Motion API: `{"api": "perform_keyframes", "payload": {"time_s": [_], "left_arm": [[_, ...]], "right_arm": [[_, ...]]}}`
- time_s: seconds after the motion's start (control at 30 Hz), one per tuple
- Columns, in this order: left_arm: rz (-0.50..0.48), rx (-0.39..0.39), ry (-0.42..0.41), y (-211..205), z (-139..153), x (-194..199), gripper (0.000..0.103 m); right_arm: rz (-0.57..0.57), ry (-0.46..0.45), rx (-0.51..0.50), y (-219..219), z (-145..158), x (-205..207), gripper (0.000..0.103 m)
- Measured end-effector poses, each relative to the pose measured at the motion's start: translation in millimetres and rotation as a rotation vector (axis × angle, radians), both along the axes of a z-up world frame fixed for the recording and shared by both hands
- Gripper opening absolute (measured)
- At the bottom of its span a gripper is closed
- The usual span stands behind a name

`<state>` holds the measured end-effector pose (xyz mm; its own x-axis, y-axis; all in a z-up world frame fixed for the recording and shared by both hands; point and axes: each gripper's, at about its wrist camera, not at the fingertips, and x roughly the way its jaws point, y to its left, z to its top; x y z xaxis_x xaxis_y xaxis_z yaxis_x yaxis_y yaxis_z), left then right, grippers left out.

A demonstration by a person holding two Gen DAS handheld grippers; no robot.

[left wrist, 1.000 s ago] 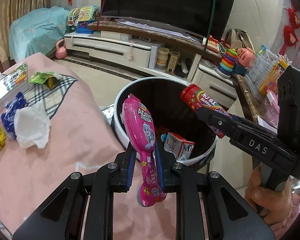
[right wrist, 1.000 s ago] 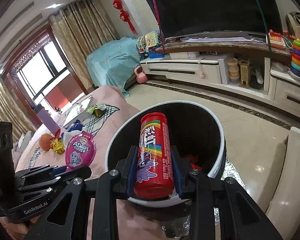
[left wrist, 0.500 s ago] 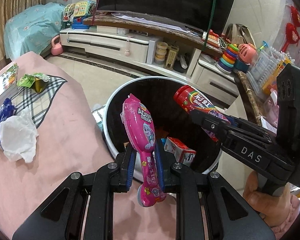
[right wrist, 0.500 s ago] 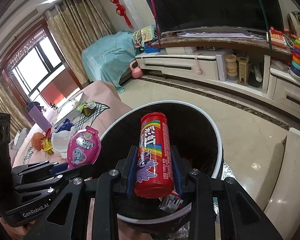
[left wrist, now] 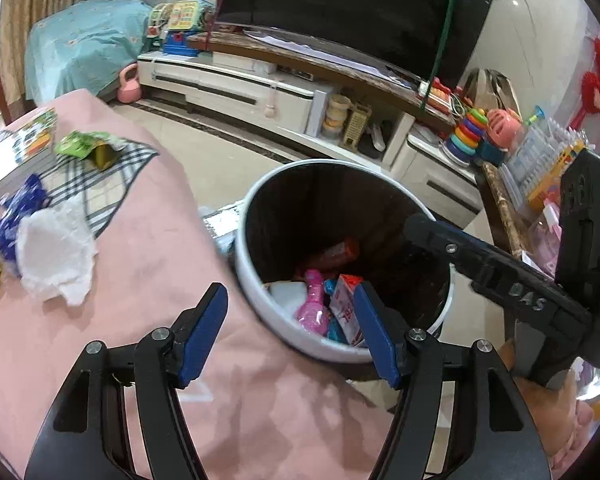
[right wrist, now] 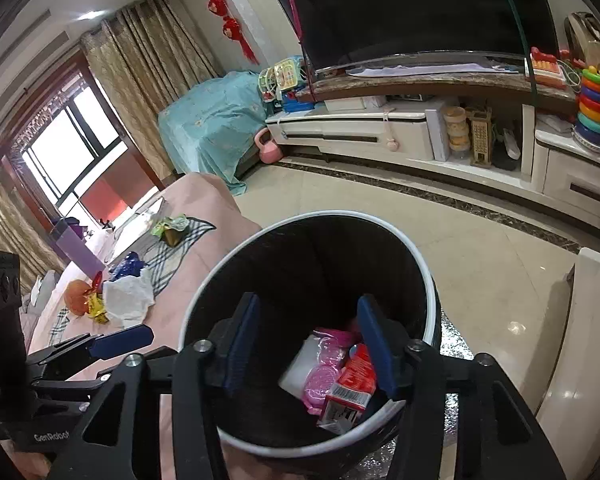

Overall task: Collect trash
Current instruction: 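Withdraw both open tools from the bin back toward the table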

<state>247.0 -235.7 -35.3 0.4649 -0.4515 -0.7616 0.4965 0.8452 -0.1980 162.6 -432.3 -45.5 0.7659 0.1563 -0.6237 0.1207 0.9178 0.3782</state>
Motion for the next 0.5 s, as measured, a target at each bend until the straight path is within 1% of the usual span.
{"api": "perform_keyframes", "payload": {"time_s": [0.07,0.13,0.2,0.27,0.37,0.5], "left_arm": [[0.022,-0.009,0.006,11,-1,-3,0.068],[0.049,-0.013,0.014,22,-4,-5,0.069],[0.078,-0.019,0.021,38,-7,-9,0.07],[0.115,-0.024,0.028,55,-10,-13,0.071],[0.167,-0.039,0.042,80,-14,-18,0.072],[0.24,-0.047,0.047,113,-19,-24,0.072]], "right_arm": [[0.005,-0.014,0.003,4,4,-2,0.07],[0.011,-0.028,0.002,10,7,-6,0.076],[0.021,-0.038,0.003,17,10,-8,0.079],[0.034,-0.047,0.011,25,13,-11,0.088],[0.053,-0.064,0.013,39,18,-15,0.094],[0.087,-0.073,0.015,60,21,-18,0.096]]}}
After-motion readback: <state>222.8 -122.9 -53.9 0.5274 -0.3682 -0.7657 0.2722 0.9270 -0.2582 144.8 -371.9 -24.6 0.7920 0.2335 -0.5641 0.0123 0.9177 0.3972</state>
